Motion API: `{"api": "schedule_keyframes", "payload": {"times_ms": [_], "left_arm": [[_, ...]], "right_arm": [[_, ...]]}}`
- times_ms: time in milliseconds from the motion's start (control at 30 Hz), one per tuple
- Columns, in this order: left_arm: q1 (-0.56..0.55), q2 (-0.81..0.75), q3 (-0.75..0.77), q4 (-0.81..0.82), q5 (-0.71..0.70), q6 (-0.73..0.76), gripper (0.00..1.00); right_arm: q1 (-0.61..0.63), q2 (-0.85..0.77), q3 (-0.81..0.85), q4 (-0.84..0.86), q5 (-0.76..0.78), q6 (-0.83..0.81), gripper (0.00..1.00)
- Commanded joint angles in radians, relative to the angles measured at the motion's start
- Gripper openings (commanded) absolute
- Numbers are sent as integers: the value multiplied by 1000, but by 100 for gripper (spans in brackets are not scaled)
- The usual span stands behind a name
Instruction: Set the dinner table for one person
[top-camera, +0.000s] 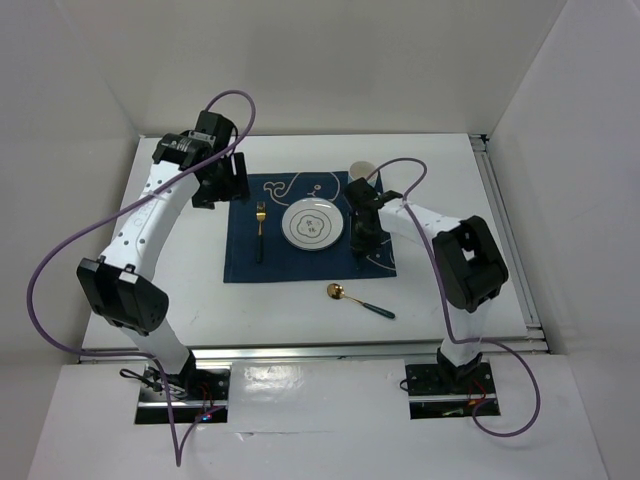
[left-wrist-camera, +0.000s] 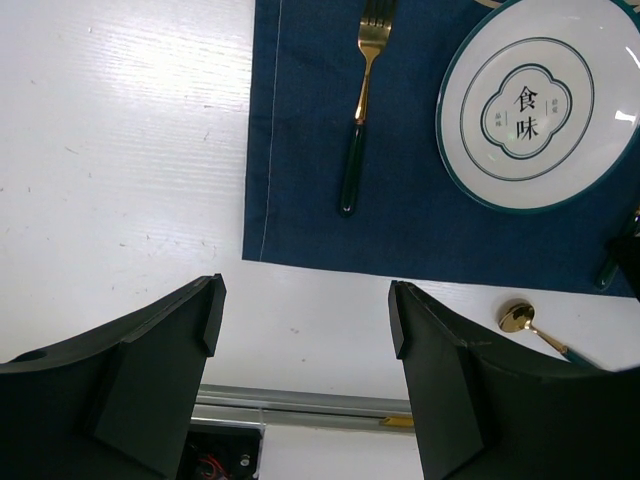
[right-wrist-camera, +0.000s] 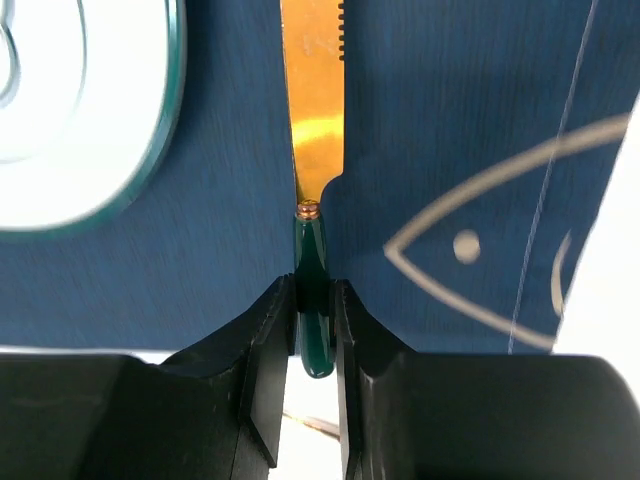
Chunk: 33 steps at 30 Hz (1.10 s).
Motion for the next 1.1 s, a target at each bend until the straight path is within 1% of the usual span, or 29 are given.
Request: {"api": "schedule_keyframes", "payload": {"times_ms": [0, 33, 67, 100, 133, 267, 300, 333, 400, 467, 533, 567, 633, 667, 767, 800, 833, 900, 1067], "left_arm": [[5, -32, -6, 19, 3, -3, 84], [5, -32, -6, 19, 12, -3, 84], [5, -32, -17, 19, 12, -3, 84], [5, -32, -17, 28, 12, -3, 84], [5, -32, -17, 28, 12, -3, 84], [5, -32, -26, 28, 21, -3, 84], [5, -32, -26, 28, 21, -3, 84], [5, -32, -26, 28, 21, -3, 84], [5, -32, -35, 28, 21, -3, 84], [5, -32, -35, 28, 31, -3, 84], [5, -42, -44, 28, 31, -3, 84], [5, -42, -45, 28, 31, -3, 84], [5, -42, -45, 28, 31, -3, 84], [5, -42, -45, 39, 40, -3, 84], [5, -42, -54, 39, 49, -3, 84], [5, -42, -54, 39, 49, -3, 84], [5, -42, -54, 39, 49, -3, 84], [5, -42, -54, 39, 58, -3, 84], [5, -42, -54, 39, 58, -3, 84]], "right_arm": [[-10, 38, 68, 81, 16, 18, 0], [-10, 59, 68, 81, 16, 18, 0], [-10, 69, 82, 81, 16, 18, 4], [-10, 69, 91, 91, 16, 7, 11], [-10, 81, 103, 91, 16, -7, 28], [-10, 76, 114, 91, 16, -41, 49], [-10, 67, 114, 81, 26, -41, 55], [-10, 38, 114, 81, 26, -53, 58], [-10, 0, 75, 68, 36, -62, 58], [-10, -72, 33, 59, 27, -73, 59], [-10, -123, -43, 50, -23, -88, 59], [-10, -173, -74, 50, -43, -88, 60], [-10, -223, -177, 50, -98, -88, 70], [-10, -270, -214, 50, -112, -75, 73], [-10, -347, -344, 64, -149, -36, 83], [-10, -361, -369, 76, -164, -27, 90], [-10, -370, -408, 90, -186, -27, 90], [-1, -382, -445, 99, -207, -16, 94], [53, -362, -456, 108, -252, -16, 94]]}}
